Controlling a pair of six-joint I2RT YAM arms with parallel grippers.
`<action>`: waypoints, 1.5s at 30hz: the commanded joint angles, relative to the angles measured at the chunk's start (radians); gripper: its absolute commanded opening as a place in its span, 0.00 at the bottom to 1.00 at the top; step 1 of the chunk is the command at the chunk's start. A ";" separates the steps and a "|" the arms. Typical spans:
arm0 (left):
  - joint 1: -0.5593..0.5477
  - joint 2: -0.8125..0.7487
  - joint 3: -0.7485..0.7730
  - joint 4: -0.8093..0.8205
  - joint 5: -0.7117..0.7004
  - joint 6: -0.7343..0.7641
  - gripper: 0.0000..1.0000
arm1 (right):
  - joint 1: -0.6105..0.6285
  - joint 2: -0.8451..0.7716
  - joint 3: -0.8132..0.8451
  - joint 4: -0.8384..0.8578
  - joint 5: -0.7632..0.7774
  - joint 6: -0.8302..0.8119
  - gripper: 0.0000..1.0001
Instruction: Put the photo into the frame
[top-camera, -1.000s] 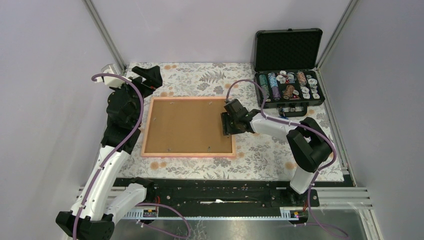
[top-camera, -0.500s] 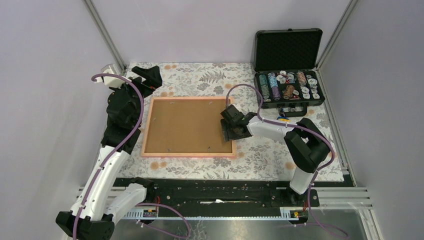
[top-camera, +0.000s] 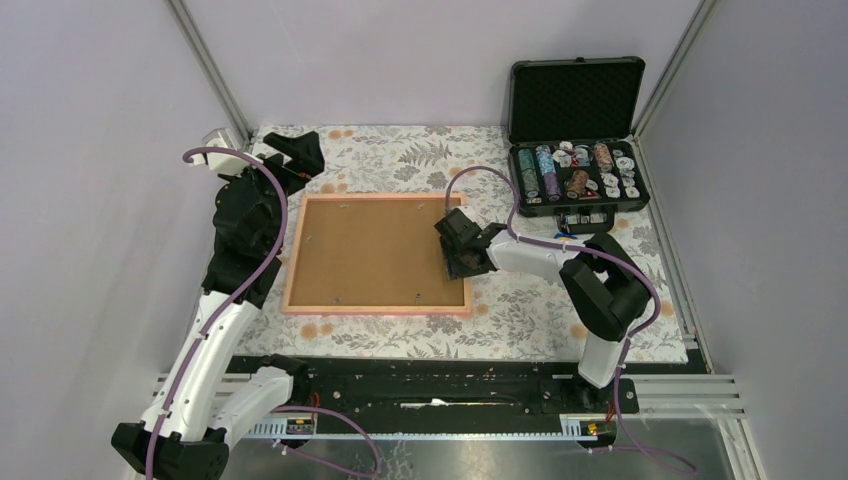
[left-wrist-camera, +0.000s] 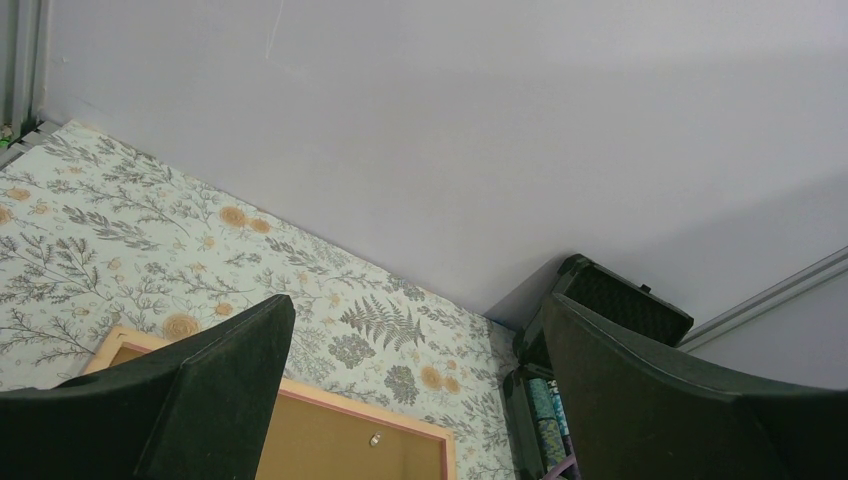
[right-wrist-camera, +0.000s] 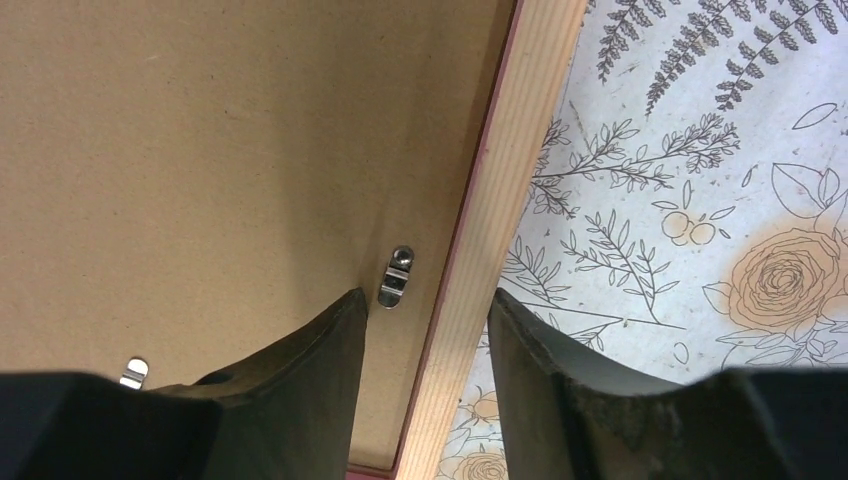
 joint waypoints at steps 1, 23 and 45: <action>-0.002 -0.008 0.038 0.039 -0.010 0.020 0.99 | -0.003 0.029 -0.008 -0.006 0.047 -0.012 0.52; -0.003 -0.001 0.041 0.036 -0.010 0.022 0.99 | -0.064 -0.081 0.076 -0.093 -0.049 -0.175 0.60; -0.002 -0.022 0.042 0.034 0.010 0.009 0.99 | 0.062 -0.290 -0.162 -0.215 -0.027 1.105 0.84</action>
